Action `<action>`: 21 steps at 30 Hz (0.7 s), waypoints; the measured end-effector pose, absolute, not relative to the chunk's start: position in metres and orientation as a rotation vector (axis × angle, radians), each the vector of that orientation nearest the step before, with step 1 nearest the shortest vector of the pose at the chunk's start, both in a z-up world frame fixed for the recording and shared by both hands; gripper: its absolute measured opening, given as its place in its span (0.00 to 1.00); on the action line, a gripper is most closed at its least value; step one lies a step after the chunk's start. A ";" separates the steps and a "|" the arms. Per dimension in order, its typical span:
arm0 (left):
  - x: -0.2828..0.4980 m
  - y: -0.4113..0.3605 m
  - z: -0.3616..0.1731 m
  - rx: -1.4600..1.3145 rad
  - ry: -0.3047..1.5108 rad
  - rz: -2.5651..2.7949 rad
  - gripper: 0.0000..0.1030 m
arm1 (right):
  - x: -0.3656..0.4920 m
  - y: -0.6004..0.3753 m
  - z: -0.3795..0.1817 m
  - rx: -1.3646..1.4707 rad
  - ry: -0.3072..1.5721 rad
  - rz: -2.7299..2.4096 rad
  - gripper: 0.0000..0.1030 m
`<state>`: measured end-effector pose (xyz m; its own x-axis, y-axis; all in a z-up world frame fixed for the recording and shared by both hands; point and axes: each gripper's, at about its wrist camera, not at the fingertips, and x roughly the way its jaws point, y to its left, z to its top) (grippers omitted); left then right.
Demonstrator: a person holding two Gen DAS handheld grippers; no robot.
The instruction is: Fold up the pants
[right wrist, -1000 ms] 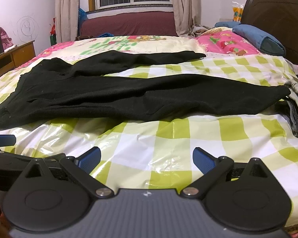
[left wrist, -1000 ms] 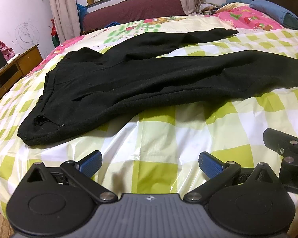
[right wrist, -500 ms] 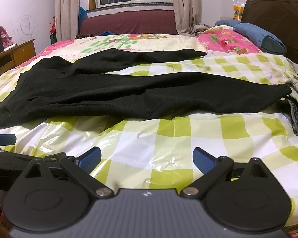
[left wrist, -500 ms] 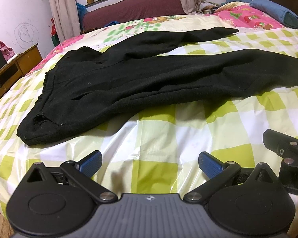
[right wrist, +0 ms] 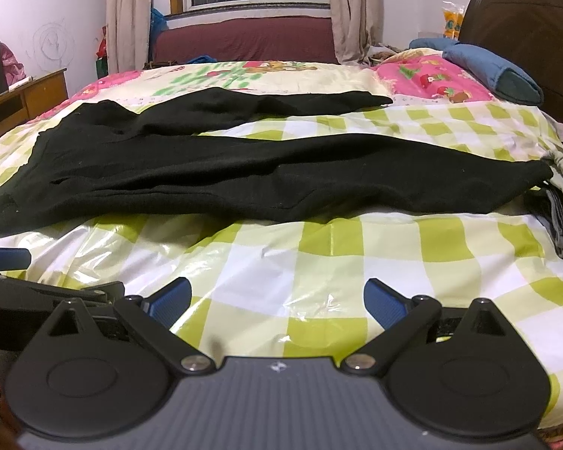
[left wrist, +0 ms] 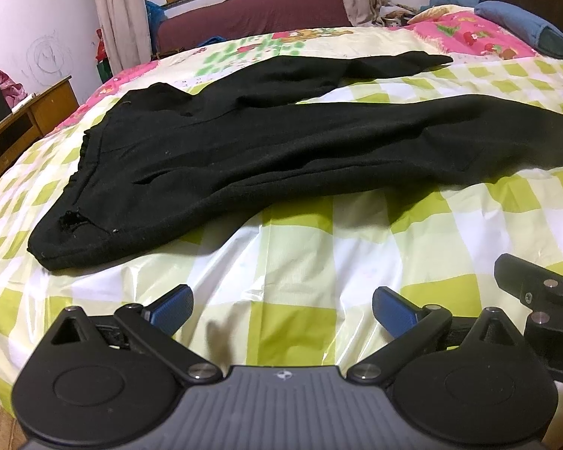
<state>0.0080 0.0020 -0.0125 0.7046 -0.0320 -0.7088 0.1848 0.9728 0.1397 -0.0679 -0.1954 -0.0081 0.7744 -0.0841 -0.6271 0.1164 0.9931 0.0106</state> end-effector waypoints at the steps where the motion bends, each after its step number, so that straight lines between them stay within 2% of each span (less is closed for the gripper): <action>1: 0.008 0.002 -0.012 0.205 0.780 -0.121 1.00 | -0.068 -0.195 -0.008 0.050 0.676 -0.108 0.95; 12: 0.012 0.017 -0.002 0.139 0.752 -0.102 1.00 | -0.053 -0.183 0.005 0.007 0.655 -0.066 0.95; 17: 0.018 0.045 0.012 0.210 0.643 -0.011 1.00 | -0.024 -0.155 0.014 -0.020 0.643 0.016 0.95; 21: 0.035 0.089 0.011 0.153 0.675 0.075 1.00 | 0.010 -0.128 0.010 0.006 0.691 0.091 0.95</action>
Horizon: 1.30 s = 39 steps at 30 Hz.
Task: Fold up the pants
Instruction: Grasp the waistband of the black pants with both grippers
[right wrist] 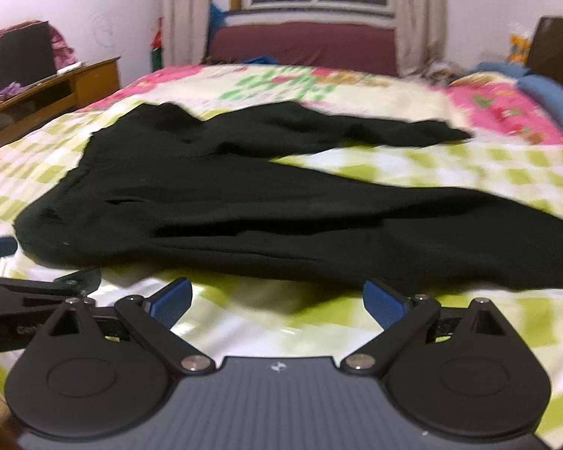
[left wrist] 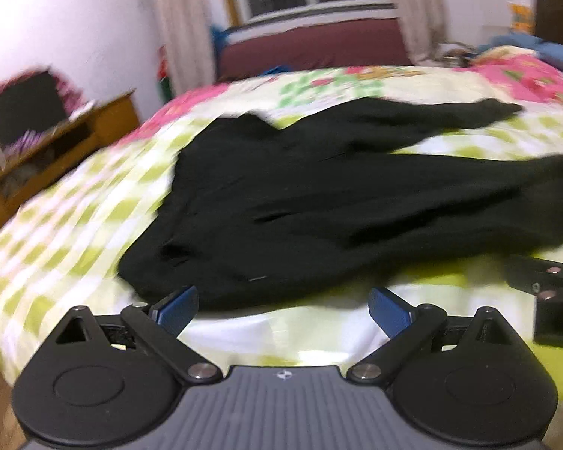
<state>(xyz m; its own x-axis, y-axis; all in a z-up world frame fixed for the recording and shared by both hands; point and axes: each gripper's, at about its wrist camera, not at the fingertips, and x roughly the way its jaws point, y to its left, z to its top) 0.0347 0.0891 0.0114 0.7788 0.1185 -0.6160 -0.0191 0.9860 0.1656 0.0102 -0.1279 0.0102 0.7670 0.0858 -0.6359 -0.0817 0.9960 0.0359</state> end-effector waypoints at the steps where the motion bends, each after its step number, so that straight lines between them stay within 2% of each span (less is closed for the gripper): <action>1: 0.040 0.103 0.010 0.127 0.690 0.102 1.00 | 0.017 -0.121 0.009 0.011 0.699 0.112 0.95; 9: 0.076 0.186 -0.004 -0.001 0.736 0.244 1.00 | 0.043 -0.039 -0.011 -0.235 0.593 0.326 0.94; 13: 0.099 0.198 -0.012 -0.013 0.767 0.217 1.00 | 0.052 0.000 -0.025 -0.401 0.527 0.405 0.89; 14: 0.103 0.201 -0.013 -0.032 0.771 0.204 1.00 | 0.055 0.006 -0.028 -0.435 0.515 0.420 0.80; 15: 0.105 0.204 -0.013 -0.057 0.768 0.187 0.89 | 0.056 0.012 -0.030 -0.459 0.504 0.431 0.69; 16: 0.106 0.207 -0.014 -0.090 0.771 0.162 0.77 | 0.060 0.017 -0.031 -0.472 0.500 0.442 0.63; 18: 0.107 0.213 -0.014 -0.144 0.777 0.138 0.71 | 0.068 0.026 -0.032 -0.470 0.521 0.479 0.29; 20: 0.108 0.217 -0.012 -0.169 0.777 0.124 0.63 | 0.073 0.033 -0.034 -0.460 0.554 0.502 0.19; 22: 0.107 0.227 -0.009 -0.211 0.768 0.119 0.48 | 0.070 0.041 -0.033 -0.473 0.559 0.501 0.15; 23: 0.106 0.233 -0.007 -0.224 0.760 0.122 0.46 | 0.066 0.043 -0.032 -0.471 0.564 0.508 0.13; 24: 0.105 0.239 -0.005 -0.224 0.753 0.140 0.36 | 0.062 0.047 -0.029 -0.464 0.570 0.516 0.11; 30: 0.101 0.274 0.003 -0.196 0.724 0.231 0.35 | 0.047 0.091 -0.027 -0.503 0.549 0.627 0.11; 34: 0.097 0.282 0.006 -0.116 0.745 0.283 0.35 | 0.036 0.105 -0.025 -0.561 0.531 0.657 0.28; 35: 0.093 0.279 0.007 -0.092 0.747 0.284 0.35 | 0.035 0.097 -0.018 -0.525 0.528 0.660 0.29; 39: 0.071 0.253 0.016 -0.007 0.709 0.250 0.35 | 0.037 0.031 0.014 -0.302 0.584 0.566 0.49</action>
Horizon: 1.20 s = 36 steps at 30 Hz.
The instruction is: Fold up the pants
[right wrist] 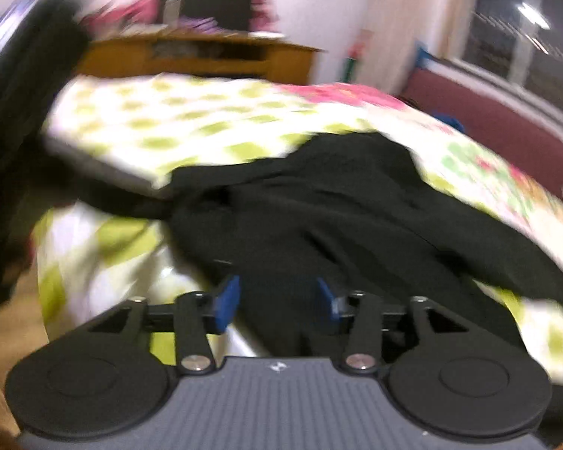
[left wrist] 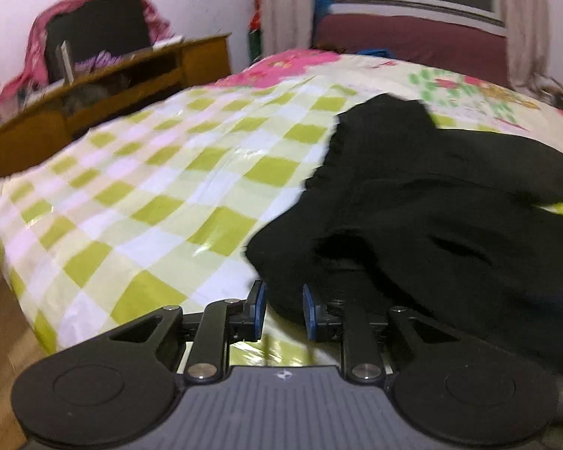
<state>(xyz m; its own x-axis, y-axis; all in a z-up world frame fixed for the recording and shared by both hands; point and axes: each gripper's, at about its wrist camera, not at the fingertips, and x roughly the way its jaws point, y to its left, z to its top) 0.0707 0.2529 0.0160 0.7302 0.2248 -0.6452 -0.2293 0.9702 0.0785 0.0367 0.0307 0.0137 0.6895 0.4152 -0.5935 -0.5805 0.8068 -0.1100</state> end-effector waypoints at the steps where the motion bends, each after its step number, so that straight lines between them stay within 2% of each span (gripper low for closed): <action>1: 0.066 0.244 0.020 0.001 0.696 0.225 0.35 | 0.037 0.008 0.019 -0.243 0.599 0.519 0.50; 3: 0.061 0.217 0.025 0.013 0.681 0.145 0.35 | 0.038 -0.045 0.024 -0.126 0.644 0.385 0.55; 10: 0.061 0.064 0.021 0.140 0.672 -0.266 0.36 | 0.026 -0.252 0.009 0.192 0.751 -0.202 0.57; 15: 0.072 -0.037 0.018 0.194 0.677 -0.453 0.36 | 0.006 -0.395 -0.012 0.568 0.723 -0.502 0.59; 20: 0.083 -0.110 0.013 0.250 0.683 -0.536 0.36 | 0.008 -0.465 -0.026 0.759 0.626 -0.523 0.59; 22: 0.086 -0.129 0.006 0.279 0.701 -0.548 0.36 | 0.019 -0.478 -0.034 0.801 0.619 -0.542 0.50; 24: 0.089 -0.138 0.000 0.291 0.721 -0.553 0.36 | 0.024 -0.494 -0.042 0.843 0.637 -0.574 0.07; 27: 0.091 -0.144 -0.009 0.314 0.734 -0.548 0.36 | 0.011 -0.503 -0.045 0.881 0.617 -0.523 0.06; 33: 0.085 -0.154 -0.020 0.359 0.752 -0.571 0.37 | -0.013 -0.496 -0.030 0.750 0.612 -0.597 0.05; 36: 0.076 -0.155 -0.012 0.395 0.733 -0.589 0.38 | -0.003 -0.480 -0.030 0.607 0.697 -0.618 0.10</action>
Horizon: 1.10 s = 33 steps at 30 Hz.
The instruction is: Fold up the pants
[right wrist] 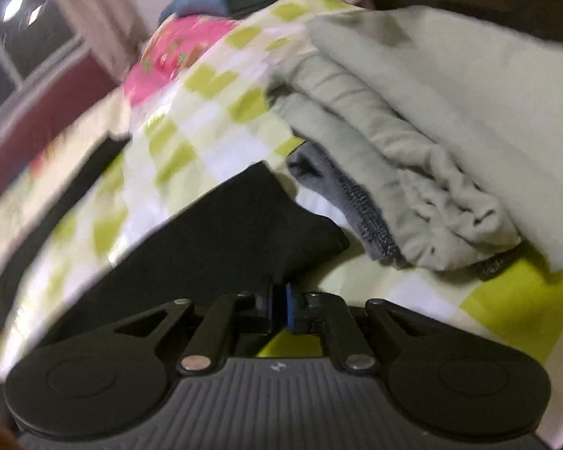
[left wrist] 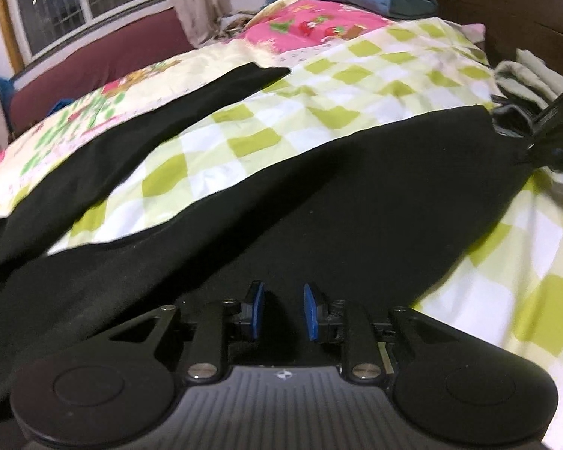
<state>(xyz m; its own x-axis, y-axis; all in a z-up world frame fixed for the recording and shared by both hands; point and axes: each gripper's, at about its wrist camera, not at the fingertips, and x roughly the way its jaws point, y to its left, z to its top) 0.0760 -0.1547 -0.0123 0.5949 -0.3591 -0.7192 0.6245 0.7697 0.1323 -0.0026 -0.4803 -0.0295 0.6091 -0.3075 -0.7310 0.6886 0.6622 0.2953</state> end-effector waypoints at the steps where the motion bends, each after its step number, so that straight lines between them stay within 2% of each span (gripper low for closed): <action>1: 0.074 -0.150 -0.007 0.387 0.726 -0.594 0.38 | -0.004 -0.472 -0.023 0.562 0.685 -0.616 0.11; 4: 0.077 -0.114 0.014 0.329 0.695 -0.568 0.39 | -0.014 -0.444 0.007 0.393 0.617 -0.610 0.15; 5: 0.081 -0.101 0.020 0.318 0.682 -0.551 0.39 | -0.015 -0.432 0.015 0.327 0.597 -0.606 0.20; 8: 0.101 -0.047 0.037 0.293 0.638 -0.484 0.42 | 0.000 -0.396 0.038 0.173 0.563 -0.474 0.20; 13: 0.166 0.042 0.051 0.351 0.585 -0.353 0.49 | 0.106 -0.320 0.054 0.026 0.638 -0.022 0.23; 15: 0.200 0.074 0.053 0.406 0.562 -0.291 0.53 | 0.166 -0.284 0.050 -0.104 0.656 0.134 0.28; 17: 0.238 0.104 0.053 0.449 0.555 -0.205 0.57 | 0.231 -0.247 0.040 -0.256 0.672 0.266 0.28; 22: 0.326 0.164 0.054 0.409 0.604 -0.062 0.59 | 0.350 -0.189 0.027 -0.312 0.726 0.473 0.28; 26: 0.378 0.186 0.052 0.352 0.683 -0.121 0.66 | 0.396 -0.147 0.025 -0.415 0.683 0.553 0.41; 27: 0.387 0.188 0.051 0.358 0.696 -0.142 0.66 | 0.402 -0.135 0.023 -0.462 0.683 0.568 0.48; 29: 0.402 0.188 0.048 0.377 0.719 -0.195 0.72 | 0.418 -0.120 0.013 -0.527 0.714 0.587 0.57; 31: 0.413 0.185 0.039 0.434 0.743 -0.222 0.88 | 0.433 -0.107 -0.004 -0.552 0.747 0.561 0.57; 33: 0.429 0.181 0.020 0.486 0.818 -0.220 0.89 | 0.441 -0.100 -0.024 -0.545 0.804 0.518 0.56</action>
<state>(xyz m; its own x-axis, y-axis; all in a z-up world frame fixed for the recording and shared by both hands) 0.4290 0.1806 0.0196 0.6688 -0.0030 -0.7434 0.3699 0.8687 0.3293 0.4409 -0.1002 -0.0245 0.5873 0.2218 -0.7784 -0.6171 0.7450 -0.2534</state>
